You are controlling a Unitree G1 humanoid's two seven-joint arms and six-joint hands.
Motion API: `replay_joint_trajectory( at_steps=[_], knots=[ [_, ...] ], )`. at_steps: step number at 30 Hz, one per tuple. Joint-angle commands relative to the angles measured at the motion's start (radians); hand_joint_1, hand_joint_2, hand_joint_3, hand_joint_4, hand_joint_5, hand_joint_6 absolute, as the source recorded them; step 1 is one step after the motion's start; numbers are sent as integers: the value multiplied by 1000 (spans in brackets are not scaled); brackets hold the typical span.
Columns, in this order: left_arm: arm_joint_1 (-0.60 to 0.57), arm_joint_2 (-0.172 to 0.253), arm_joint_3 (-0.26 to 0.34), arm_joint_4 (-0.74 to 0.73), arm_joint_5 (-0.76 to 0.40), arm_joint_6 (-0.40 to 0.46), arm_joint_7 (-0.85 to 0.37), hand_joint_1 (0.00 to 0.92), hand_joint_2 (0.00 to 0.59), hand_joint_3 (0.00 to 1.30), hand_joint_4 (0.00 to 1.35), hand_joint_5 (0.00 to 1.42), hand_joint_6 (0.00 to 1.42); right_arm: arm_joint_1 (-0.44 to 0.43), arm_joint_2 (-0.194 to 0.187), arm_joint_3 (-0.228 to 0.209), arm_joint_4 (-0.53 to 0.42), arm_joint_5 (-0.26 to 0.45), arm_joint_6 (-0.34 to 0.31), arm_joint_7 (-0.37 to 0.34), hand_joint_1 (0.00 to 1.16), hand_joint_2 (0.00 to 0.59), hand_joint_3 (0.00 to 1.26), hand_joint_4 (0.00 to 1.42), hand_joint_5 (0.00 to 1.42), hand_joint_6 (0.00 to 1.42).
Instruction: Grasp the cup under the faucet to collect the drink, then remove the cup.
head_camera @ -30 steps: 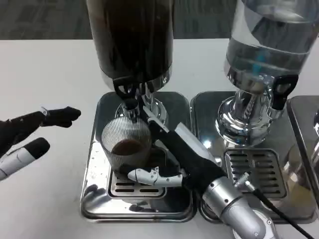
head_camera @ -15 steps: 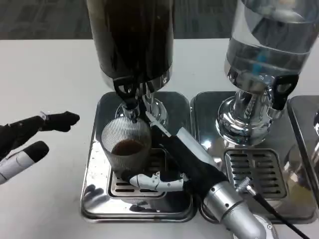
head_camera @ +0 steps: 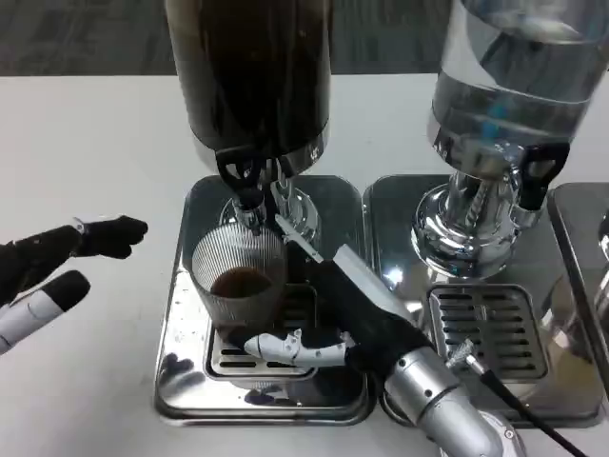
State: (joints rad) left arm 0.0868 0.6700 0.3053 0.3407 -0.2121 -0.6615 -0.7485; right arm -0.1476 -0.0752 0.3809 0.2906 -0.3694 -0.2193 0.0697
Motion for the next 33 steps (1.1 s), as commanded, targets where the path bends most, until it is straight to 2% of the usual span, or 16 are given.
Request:
replay_joint_trajectory(
  at_steps=[1,12,18,33],
  knots=[
    [13,25,18,-15,-1,9,10,0,90,277,241,250,170,-1,10,8,-14,-14,22,-8,796,189,0,41,85,181],
    [6,34,18,-11,2,17,7,0,123,273,242,236,175,-6,17,16,-18,-30,48,-20,802,197,31,99,196,358],
    [3,42,19,-10,1,21,6,0,136,273,242,235,175,-3,21,13,-28,-44,63,-37,822,192,56,121,242,395],
    [2,51,18,-10,2,26,3,0,153,273,242,235,191,17,35,18,-56,-94,97,-104,837,195,186,260,384,612]
  ],
)
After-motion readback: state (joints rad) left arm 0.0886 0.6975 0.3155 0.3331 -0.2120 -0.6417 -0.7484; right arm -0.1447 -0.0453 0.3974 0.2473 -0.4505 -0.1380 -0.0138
